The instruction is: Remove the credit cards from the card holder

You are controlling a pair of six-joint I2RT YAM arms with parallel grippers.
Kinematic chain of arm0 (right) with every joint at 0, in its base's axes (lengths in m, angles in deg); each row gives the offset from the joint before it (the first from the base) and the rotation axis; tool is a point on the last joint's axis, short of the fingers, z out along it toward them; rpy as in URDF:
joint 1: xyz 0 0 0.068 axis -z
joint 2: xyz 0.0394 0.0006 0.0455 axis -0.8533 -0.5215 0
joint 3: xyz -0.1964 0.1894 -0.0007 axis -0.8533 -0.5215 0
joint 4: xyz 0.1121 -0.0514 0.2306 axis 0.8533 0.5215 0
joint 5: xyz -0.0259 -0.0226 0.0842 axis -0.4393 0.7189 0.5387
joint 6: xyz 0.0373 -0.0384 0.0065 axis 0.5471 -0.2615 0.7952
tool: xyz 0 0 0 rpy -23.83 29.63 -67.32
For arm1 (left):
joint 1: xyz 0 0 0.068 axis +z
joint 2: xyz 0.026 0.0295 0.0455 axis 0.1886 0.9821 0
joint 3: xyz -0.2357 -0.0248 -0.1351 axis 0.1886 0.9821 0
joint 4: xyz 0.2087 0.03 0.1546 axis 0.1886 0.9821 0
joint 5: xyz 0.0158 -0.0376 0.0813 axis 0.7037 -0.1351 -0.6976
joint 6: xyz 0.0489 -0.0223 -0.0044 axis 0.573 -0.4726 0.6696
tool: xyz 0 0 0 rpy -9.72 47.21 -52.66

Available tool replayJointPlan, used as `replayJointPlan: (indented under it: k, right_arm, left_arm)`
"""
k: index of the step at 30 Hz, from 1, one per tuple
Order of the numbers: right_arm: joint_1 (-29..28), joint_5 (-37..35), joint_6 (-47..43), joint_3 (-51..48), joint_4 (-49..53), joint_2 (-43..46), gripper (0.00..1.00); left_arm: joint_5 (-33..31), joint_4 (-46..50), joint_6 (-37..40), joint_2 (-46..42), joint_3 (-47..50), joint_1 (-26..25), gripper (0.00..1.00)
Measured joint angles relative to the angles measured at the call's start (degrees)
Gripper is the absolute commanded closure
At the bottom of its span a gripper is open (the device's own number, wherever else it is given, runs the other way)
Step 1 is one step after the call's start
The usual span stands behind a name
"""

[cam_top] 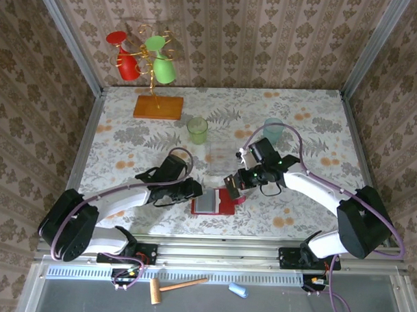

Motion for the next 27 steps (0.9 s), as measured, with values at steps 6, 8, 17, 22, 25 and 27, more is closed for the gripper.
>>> replayJointPlan:
  k: [6,8,17,22,25,27]
  right_arm:
    - [0.00,-1.27,-19.10,4.63,7.50,0.02,1.00]
    - [0.00,-1.46,-24.83,7.06,9.86,-0.17,1.00]
    - [0.00,-3.43,-47.28,22.97,19.87,-9.27,1.00]
    - [0.00,-5.14,-55.30,32.11,24.96,-16.83,1.00]
    - [0.00,-6.03,-58.64,36.74,27.52,-20.55,1.00]
    - [0.00,-6.58,-60.43,40.28,29.07,-23.39,1.00]
  left_arm:
    - [-0.79,0.22,0.02,-3.74,1.16,2.97,0.76]
    - [-0.79,0.46,0.04,-4.17,1.75,4.04,0.76]
    - [-0.87,1.60,0.26,-7.06,3.48,7.21,0.76]
    - [-0.83,1.64,0.44,-7.32,3.56,8.26,0.76]
    - [-0.72,1.68,0.44,-7.52,4.09,8.48,0.75]
    - [-0.72,1.77,0.44,-7.67,4.37,8.66,0.75]
